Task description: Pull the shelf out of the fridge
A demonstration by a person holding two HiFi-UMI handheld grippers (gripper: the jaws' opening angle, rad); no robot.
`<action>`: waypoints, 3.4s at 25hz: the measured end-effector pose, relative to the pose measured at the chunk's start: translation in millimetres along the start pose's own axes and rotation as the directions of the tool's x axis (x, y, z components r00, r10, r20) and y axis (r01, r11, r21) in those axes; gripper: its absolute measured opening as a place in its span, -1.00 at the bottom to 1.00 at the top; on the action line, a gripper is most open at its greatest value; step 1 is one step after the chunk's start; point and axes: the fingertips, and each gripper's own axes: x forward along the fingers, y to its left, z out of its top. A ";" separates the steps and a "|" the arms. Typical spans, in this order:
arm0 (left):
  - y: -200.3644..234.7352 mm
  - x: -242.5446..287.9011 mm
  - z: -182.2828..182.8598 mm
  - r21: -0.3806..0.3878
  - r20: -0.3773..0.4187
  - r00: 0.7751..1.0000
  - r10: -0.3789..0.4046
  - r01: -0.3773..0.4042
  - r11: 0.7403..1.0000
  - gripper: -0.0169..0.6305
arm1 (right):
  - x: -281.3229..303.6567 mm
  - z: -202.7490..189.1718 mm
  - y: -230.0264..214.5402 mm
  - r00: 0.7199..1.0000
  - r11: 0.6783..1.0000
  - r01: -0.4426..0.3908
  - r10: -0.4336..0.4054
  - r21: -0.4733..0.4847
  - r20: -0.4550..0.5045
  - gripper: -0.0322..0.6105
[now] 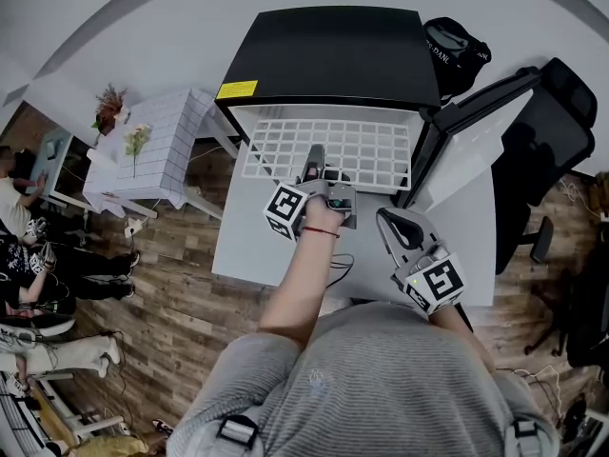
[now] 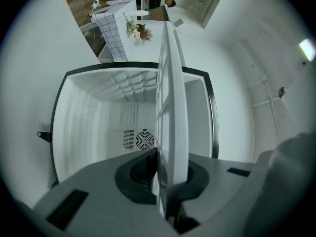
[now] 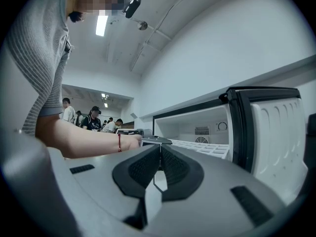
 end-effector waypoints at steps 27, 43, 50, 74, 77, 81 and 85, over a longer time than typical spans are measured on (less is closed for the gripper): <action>-1.5 -15.9 -3.3 -0.006 -0.019 1.000 0.001 -0.001 1.000 -0.85 | -0.4 2.1 10.2 1.000 1.000 -0.015 0.015 -0.012 -0.002 -0.86; 0.1 -26.3 -3.8 -0.004 -0.016 1.000 -0.009 0.009 1.000 -0.85 | -4.4 -1.7 10.5 1.000 1.000 -0.014 0.014 -0.016 -0.002 -0.86; -1.9 -29.6 -4.6 -0.009 -0.023 1.000 -0.010 0.010 1.000 -0.85 | -0.6 0.0 12.4 1.000 1.000 -0.023 0.023 -0.016 -0.003 -0.86; 19.9 -81.5 4.0 -0.011 0.039 0.999 0.013 -0.013 1.000 -0.85 | -13.3 1.4 28.6 0.997 0.997 -0.078 0.078 -0.018 0.002 -0.86; 12.2 -89.3 10.9 0.010 0.071 0.997 0.002 -0.002 1.000 -0.85 | -14.2 3.4 31.6 0.996 0.996 -0.087 0.088 -0.013 0.009 -0.86; 2.4 -94.1 20.7 0.026 0.109 0.994 -0.018 0.015 1.000 -0.85 | -12.9 5.9 37.6 0.994 0.994 -0.107 0.107 -0.010 0.020 -0.86; -2.5 -96.3 19.9 0.020 0.119 0.993 -0.022 0.020 1.000 -0.85 | -11.1 8.8 43.0 0.990 0.991 -0.134 0.134 -0.007 0.036 -0.86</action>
